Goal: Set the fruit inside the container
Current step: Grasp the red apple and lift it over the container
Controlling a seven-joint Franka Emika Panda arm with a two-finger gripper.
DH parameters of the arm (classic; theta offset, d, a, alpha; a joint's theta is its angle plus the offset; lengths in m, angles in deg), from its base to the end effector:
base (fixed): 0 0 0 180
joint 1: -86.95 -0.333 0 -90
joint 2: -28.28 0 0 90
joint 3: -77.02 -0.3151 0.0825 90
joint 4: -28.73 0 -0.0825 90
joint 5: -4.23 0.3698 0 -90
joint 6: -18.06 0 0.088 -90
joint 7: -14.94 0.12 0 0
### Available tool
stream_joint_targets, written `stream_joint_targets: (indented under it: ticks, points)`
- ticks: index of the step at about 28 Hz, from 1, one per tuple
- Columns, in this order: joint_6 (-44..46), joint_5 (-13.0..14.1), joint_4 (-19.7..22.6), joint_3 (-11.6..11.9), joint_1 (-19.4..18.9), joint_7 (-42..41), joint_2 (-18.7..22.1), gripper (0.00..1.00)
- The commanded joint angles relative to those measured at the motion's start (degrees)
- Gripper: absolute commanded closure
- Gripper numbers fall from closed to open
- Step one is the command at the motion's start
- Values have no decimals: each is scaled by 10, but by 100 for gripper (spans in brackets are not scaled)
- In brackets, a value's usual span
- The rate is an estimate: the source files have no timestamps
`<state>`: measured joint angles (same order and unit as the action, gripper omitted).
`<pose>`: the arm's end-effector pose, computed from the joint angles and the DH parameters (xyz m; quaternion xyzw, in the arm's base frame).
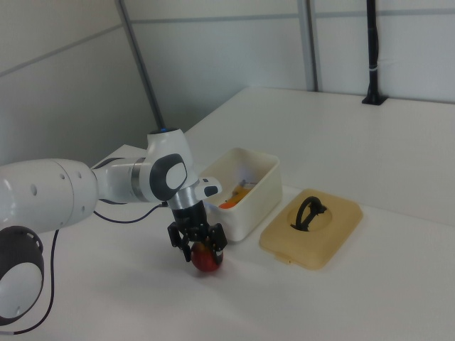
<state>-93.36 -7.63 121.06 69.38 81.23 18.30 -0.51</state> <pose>0.6388 0.1249 0.3187 0.9868 0.1265 -0.0716 0.0714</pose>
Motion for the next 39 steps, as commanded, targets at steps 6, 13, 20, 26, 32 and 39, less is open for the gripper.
stream_joint_targets:
  ticks: [6,13,20,26,32,39]
  points:
    - [6,2,-2,2,0,-20,22,100]
    - [78,22,-52,3,18,-49,44,100]
    - [73,49,-100,4,22,-44,45,100]
    - [28,66,-127,5,23,-31,44,100]
    - [-88,67,-126,6,22,29,35,99]
    - [-129,59,-123,6,21,52,16,33]
